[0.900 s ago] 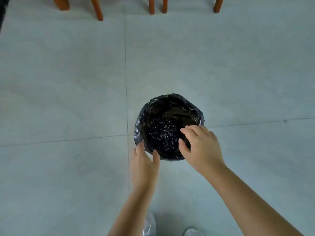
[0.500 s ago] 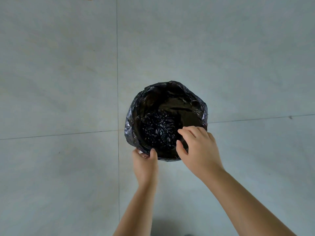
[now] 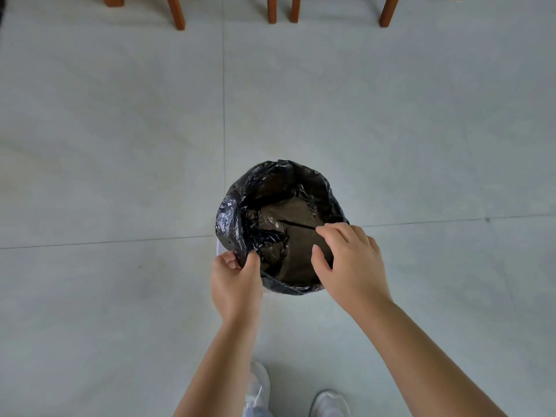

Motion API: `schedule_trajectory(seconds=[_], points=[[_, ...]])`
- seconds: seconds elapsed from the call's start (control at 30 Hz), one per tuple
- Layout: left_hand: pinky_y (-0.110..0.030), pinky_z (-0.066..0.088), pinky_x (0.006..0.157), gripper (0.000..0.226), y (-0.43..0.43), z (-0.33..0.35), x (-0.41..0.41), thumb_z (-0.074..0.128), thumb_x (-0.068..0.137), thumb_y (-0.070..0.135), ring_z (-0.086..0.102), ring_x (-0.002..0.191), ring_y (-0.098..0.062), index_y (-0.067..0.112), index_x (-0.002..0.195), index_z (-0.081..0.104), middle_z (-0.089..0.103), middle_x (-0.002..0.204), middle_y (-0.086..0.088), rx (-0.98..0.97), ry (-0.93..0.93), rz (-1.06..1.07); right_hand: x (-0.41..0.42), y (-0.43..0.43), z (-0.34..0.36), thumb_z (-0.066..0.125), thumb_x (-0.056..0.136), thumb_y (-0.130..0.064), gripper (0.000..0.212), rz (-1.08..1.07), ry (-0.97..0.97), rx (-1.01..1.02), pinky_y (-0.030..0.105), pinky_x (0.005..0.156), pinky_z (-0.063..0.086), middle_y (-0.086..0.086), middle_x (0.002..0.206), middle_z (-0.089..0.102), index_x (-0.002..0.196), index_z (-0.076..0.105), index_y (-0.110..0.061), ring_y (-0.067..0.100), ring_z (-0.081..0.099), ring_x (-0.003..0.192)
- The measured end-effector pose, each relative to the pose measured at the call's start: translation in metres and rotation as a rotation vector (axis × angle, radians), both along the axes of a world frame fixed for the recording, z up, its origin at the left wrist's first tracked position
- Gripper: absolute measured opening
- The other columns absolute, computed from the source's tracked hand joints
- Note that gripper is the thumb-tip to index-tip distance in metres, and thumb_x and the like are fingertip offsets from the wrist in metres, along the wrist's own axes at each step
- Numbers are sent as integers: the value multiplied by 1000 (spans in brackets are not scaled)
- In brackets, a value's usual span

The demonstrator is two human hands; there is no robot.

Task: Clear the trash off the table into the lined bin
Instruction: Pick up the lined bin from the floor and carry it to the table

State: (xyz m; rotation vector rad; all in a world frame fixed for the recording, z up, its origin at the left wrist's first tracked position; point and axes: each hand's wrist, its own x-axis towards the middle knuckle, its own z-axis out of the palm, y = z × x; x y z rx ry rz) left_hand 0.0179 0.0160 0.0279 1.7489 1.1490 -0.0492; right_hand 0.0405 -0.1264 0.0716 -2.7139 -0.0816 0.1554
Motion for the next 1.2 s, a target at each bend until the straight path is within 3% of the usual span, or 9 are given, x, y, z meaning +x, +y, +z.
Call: schedule_trajectory(seconds=[0.13, 0.23, 0.43, 0.6, 0.73, 0.9, 1.0, 1.1, 1.2], points=[[-26, 35, 50, 15, 10, 85, 20, 63, 70, 29, 46, 51, -8, 17, 68, 55, 54, 58, 9, -2, -92, -18, 15, 10, 74, 59, 81, -17, 26, -22, -41, 45, 40, 83, 44, 9, 109, 66, 105, 62, -9, 32, 57, 100], [-24, 38, 54, 20, 14, 156, 39, 67, 69, 26, 47, 51, -4, 24, 60, 49, 52, 53, 12, -4, -164, -1, 29, 17, 139, 57, 81, -15, 25, -24, -119, 96, 41, 83, 44, 8, 109, 66, 105, 61, -10, 30, 57, 100], [-23, 36, 48, 18, 22, 303, 64, 67, 67, 30, 47, 49, -12, 14, 69, 58, 54, 55, 4, 40, -334, -83, 54, 19, 280, 56, 83, -17, 28, -28, -284, 147, 41, 88, 44, 10, 114, 64, 109, 60, -9, 29, 55, 108], [-28, 31, 49, 31, 25, 418, 68, 68, 65, 33, 39, 50, -13, 7, 65, 52, 47, 54, 1, 34, -508, -99, 53, 14, 390, 53, 85, -22, 32, -10, -369, 145, 41, 95, 41, 8, 122, 60, 115, 57, -13, 26, 49, 114], [-18, 32, 42, 25, 30, 496, 57, 68, 62, 36, 39, 47, -9, 21, 55, 50, 48, 51, 3, -25, -602, -84, 38, 3, 467, 54, 85, -22, 32, -11, -437, 168, 42, 95, 41, 8, 121, 60, 115, 57, -13, 27, 49, 113], [-31, 39, 59, 28, 37, 565, 35, 70, 54, 41, 46, 56, -17, 19, 58, 54, 52, 58, -4, -90, -629, -92, 13, -8, 539, 56, 84, -20, 30, -14, -506, 187, 38, 92, 42, 9, 115, 63, 112, 59, -11, 26, 52, 109], [-30, 34, 54, 33, 35, 595, 22, 69, 55, 42, 40, 54, -17, 13, 63, 55, 44, 57, -5, -74, -610, -108, 2, -5, 571, 55, 84, -20, 29, -13, -512, 180, 39, 91, 42, 10, 115, 63, 111, 60, -10, 27, 52, 110], [-27, 27, 48, 36, 38, 622, 13, 69, 59, 40, 31, 51, -16, 15, 63, 43, 34, 55, -3, -72, -588, -93, -8, 4, 599, 54, 85, -21, 29, -9, -513, 183, 37, 93, 41, 10, 118, 62, 111, 60, -10, 26, 51, 112], [-25, 28, 46, 32, 50, 641, 8, 70, 62, 35, 33, 50, -15, 17, 65, 45, 37, 57, -3, -100, -578, -78, -15, 16, 618, 53, 85, -22, 29, -9, -506, 176, 38, 94, 41, 8, 118, 61, 112, 59, -11, 25, 51, 112]])
